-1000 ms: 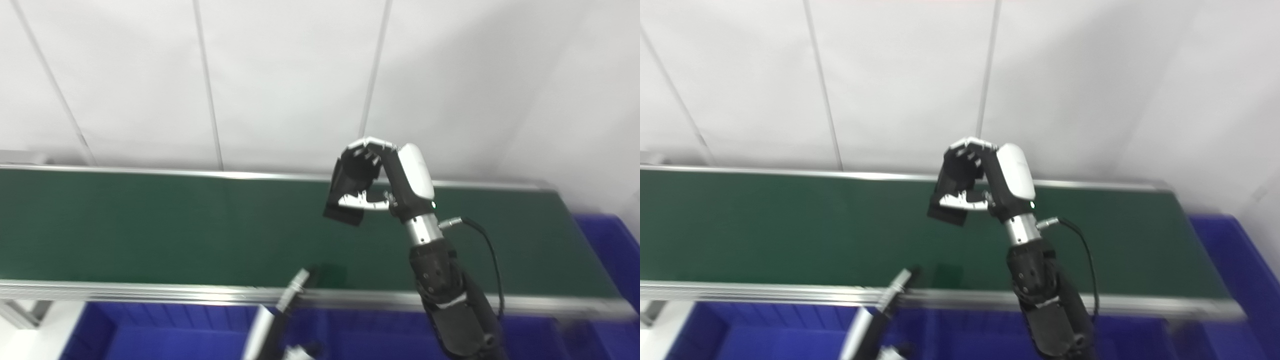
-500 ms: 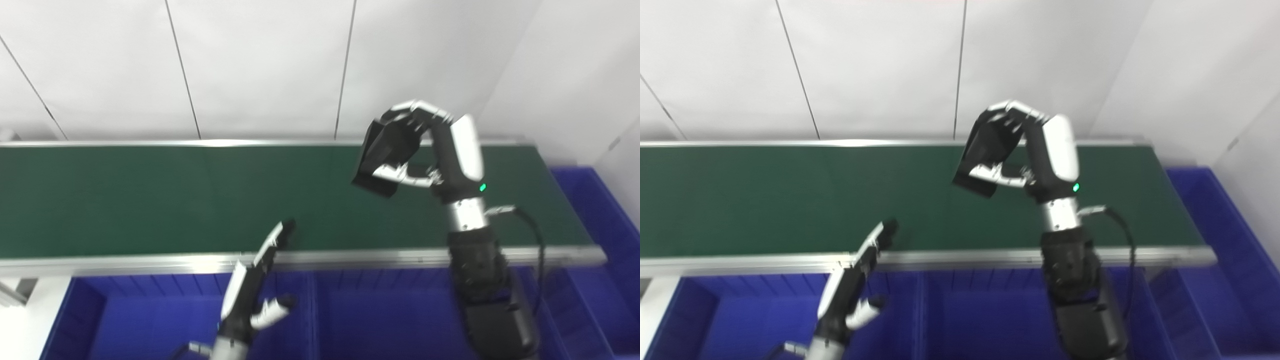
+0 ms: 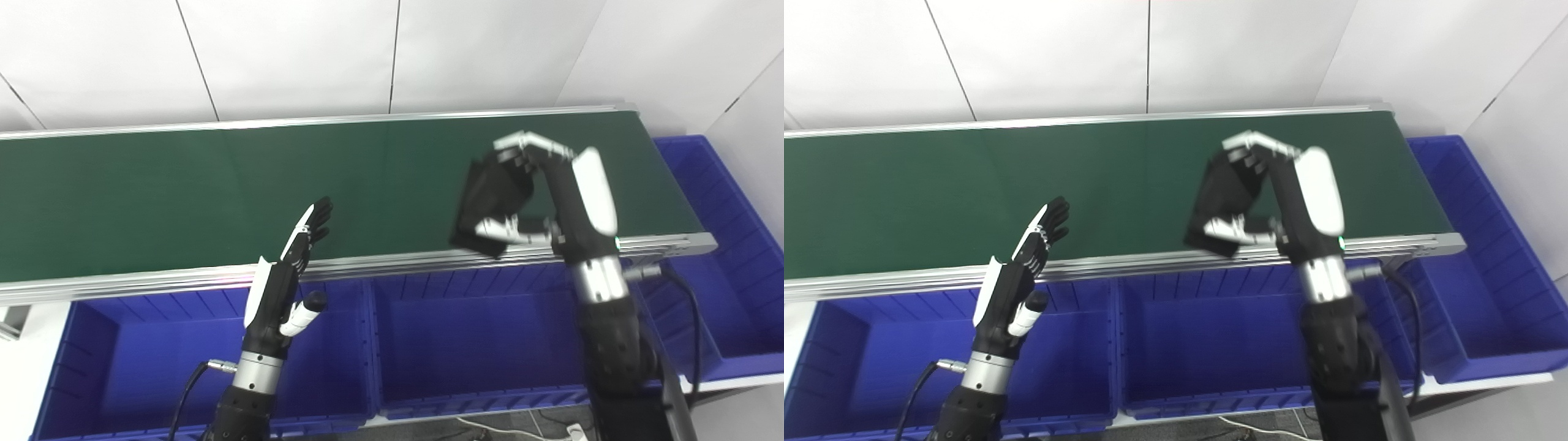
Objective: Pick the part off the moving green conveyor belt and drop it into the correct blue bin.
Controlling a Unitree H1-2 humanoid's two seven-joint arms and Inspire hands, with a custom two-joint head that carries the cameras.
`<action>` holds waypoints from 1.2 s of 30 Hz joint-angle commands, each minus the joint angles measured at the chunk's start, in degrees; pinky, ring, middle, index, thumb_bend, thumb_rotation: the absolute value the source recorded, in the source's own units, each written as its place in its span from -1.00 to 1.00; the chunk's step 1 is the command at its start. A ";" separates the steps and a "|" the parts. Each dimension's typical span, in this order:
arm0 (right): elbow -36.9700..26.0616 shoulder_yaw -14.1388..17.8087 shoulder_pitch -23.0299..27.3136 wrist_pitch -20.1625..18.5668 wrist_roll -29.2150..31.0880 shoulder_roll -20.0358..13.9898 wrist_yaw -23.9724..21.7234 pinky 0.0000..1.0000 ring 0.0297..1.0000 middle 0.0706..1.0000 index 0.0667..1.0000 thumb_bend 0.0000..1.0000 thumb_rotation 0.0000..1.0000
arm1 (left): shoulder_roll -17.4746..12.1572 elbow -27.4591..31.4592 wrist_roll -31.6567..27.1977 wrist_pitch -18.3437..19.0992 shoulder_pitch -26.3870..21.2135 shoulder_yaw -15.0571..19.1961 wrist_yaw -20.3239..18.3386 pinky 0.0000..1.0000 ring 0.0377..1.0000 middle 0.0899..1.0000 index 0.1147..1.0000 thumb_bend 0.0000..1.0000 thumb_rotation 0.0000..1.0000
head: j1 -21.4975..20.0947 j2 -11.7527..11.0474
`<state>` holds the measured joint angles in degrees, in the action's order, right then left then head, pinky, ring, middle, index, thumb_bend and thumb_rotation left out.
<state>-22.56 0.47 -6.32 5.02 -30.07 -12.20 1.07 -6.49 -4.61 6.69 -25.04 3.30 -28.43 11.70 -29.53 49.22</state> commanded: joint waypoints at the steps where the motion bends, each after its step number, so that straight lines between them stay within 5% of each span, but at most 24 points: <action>1: -0.48 0.23 -2.21 2.67 1.08 -0.43 0.97 -0.39 -0.28 -0.15 0.03 0.02 -1.00 | 1.37 2.01 0.21 -1.87 -0.54 0.52 -1.19 0.80 0.87 0.87 0.86 0.55 0.93 | 0.30 0.11; 13: 11.48 -3.24 -7.58 5.82 -3.30 -0.02 4.91 -0.45 -0.32 -0.17 0.03 0.02 -1.00 | 2.28 1.65 0.46 -1.88 0.32 1.33 -2.80 0.83 0.88 0.88 0.86 0.55 0.91 | 1.77 -0.60; 26: 29.16 -8.40 -3.44 10.21 -8.80 -0.74 12.85 -0.48 -0.31 -0.20 0.01 0.02 -1.00 | 2.26 2.69 0.40 -1.87 0.87 1.69 -3.35 0.84 0.88 0.88 0.86 0.58 0.92 | 2.60 -0.46; 36: 39.79 -13.04 0.36 9.01 -12.87 -0.67 16.70 -0.43 -0.31 -0.18 0.02 0.02 -1.00 | 2.50 2.55 1.06 -1.88 1.23 1.57 -3.21 0.82 0.87 0.87 0.86 0.62 0.91 | 4.14 -0.90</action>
<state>17.48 -12.39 -7.38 12.43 -42.55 -12.60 15.27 -4.84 -3.37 7.02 -25.04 4.87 -26.81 8.73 -25.40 48.25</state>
